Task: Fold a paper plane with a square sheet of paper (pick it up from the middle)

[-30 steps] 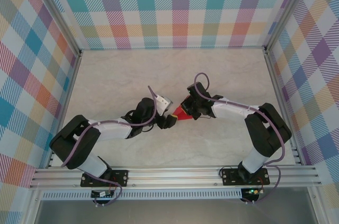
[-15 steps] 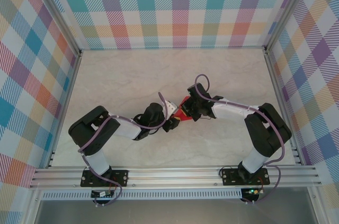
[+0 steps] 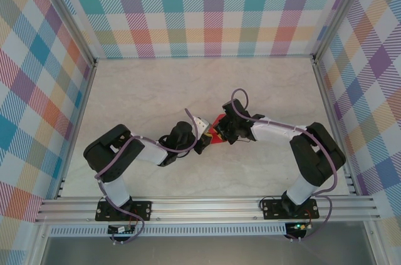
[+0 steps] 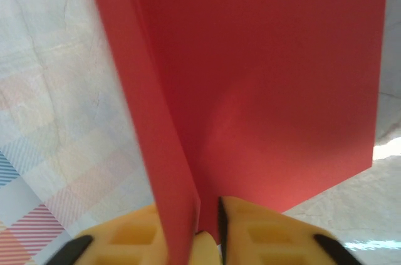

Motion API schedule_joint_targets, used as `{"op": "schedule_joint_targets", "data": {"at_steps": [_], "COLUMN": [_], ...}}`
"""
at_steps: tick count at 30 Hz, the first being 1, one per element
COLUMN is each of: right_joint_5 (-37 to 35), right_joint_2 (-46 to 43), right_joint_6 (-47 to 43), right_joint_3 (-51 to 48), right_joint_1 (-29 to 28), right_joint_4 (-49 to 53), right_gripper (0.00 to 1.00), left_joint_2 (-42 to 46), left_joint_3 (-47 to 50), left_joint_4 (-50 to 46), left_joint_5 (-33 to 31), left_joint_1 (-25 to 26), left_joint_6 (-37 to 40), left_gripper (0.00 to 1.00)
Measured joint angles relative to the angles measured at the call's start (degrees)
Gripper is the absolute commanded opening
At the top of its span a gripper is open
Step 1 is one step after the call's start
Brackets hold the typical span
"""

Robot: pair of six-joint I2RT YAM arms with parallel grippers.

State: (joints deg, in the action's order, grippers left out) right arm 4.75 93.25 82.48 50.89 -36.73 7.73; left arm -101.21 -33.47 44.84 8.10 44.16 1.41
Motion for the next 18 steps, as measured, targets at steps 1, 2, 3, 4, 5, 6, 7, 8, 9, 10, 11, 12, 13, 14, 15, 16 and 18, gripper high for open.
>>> {"op": "schedule_joint_targets", "data": {"at_steps": [1,2,3,4,5,6,7,8,9,10,11,12,13,14,15,16,18], "right_joint_5": [-0.07,-0.17,-0.28,-0.31,-0.55,-0.7,-0.83,-0.9,-0.96,-1.03,-1.03,-0.92,-0.61,-0.42,-0.11,0.33,1.22], "right_joint_2": [-0.79,-1.64,-3.02,-4.57,-6.14,-7.56,-9.03,-10.25,-11.3,-12.31,-13.05,-13.57,-13.94,-14.03,-14.03,-14.01,-13.9], "right_joint_6": [-0.81,-1.16,-2.36,-3.67,-5.05,-6.43,-8.17,-9.73,-11.37,-13.14,-14.6,-16.02,-17.51,-18.91,-20.0,-21.2,-23.15], "right_joint_3": [-0.5,-0.94,-1.62,-2.25,-2.73,-3.1,-3.41,-3.65,-3.93,-4.39,-4.96,-5.55,-6.29,-7.06,-7.65,-8.35,-9.14], "right_joint_1": [0.17,0.35,0.59,0.9,1.25,1.6,1.99,2.34,2.67,2.99,3.21,3.45,3.78,4.02,4.15,4.33,4.48], "right_joint_4": [-0.02,0.04,-0.04,-0.02,0.04,0.0,0.04,0.0,-0.13,-0.48,-0.85,-1.11,-1.49,-1.77,-1.99,-2.16,-2.23], "right_gripper": [0.38,0.42,0.45,0.49,0.51,0.51,0.52,0.53,0.53,0.53,0.53,0.53,0.53,0.53,0.53,0.52,0.51], "left_joint_2": [-0.26,-0.46,-0.61,-0.66,-0.68,-0.68,-0.7,-0.7,-0.7,-0.7,-0.7,-0.7,-0.7,-0.7,-0.7,-0.7,-0.7], "left_joint_3": [0.04,0.09,0.26,0.44,0.59,0.7,0.72,0.72,0.72,0.72,0.72,0.72,0.72,0.72,0.72,0.7,0.66], "left_joint_4": [0.37,0.59,0.7,0.76,0.83,0.94,0.98,1.03,1.09,1.14,1.25,1.4,1.44,1.44,1.42,1.42,1.38], "left_joint_5": [0.07,0.17,0.31,0.42,0.44,0.59,0.87,1.09,1.33,1.53,1.81,1.97,2.16,2.38,2.6,2.91,3.41], "left_joint_1": [0.0,0.0,0.0,0.0,0.0,0.0,0.0,0.0,0.0,0.0,0.0,0.0,0.0,0.0,0.0,0.0,0.0], "left_joint_6": [-0.39,-0.7,-1.07,-1.66,-2.16,-2.75,-3.45,-4.26,-5.05,-6.08,-7.04,-8.11,-9.31,-10.64,-11.72,-13.14,-15.91], "left_gripper": [0.14,0.13,0.13,0.13,0.12,0.12,0.12,0.11,0.11,0.1,0.09,0.09,0.08,0.07,0.07,0.06,0.06]}}
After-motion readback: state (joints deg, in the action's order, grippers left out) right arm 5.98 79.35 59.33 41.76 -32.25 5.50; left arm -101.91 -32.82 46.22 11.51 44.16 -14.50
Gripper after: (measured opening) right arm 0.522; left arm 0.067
